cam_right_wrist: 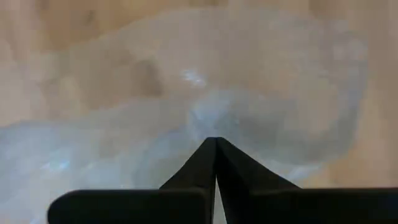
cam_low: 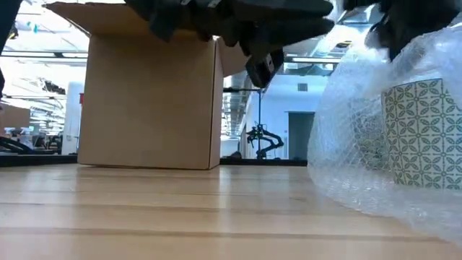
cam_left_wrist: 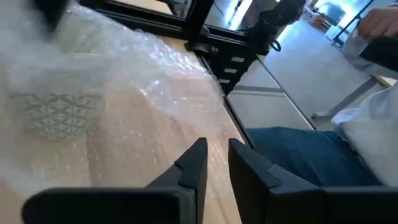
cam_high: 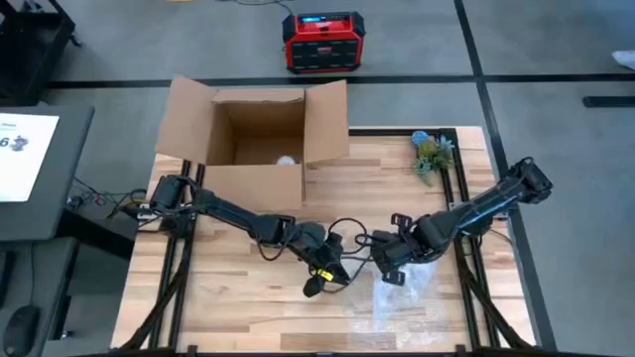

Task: Wrap mug
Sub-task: Wrap the green mug with bubble wrap

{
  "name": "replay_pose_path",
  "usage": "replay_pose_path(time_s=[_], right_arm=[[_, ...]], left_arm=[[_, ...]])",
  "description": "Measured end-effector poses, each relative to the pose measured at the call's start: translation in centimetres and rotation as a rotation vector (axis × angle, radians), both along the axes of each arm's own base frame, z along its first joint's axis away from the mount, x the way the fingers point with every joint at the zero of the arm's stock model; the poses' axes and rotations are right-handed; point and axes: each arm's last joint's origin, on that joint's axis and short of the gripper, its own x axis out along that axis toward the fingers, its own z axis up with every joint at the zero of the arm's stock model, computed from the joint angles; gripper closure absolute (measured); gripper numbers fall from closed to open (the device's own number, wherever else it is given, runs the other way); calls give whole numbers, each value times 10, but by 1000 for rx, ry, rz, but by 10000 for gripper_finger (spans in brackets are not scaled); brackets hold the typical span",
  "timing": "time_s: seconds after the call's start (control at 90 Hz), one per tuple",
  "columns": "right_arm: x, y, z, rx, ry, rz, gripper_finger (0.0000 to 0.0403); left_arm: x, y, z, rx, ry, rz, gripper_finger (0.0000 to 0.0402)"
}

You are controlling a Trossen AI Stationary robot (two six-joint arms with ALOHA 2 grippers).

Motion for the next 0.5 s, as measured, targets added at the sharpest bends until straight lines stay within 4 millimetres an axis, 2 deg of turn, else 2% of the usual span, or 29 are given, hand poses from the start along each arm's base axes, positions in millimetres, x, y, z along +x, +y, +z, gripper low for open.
replay_pose_path(time_s=[0.189,0.311,0.4,0.5], right_arm=[[-4,-10,-39,52,81,-20,403],[-9,-10,-55,109,89,-13,403],[-9,-9,-58,145,95,-5,403],[-8,-8,-51,152,109,13,403]], left_arm=[[-3,-3,7,14,-19,-5,363],[-5,-3,9,25,-19,1,364],[-4,-3,9,31,-20,14,364],[-4,-3,9,32,-19,17,364]])
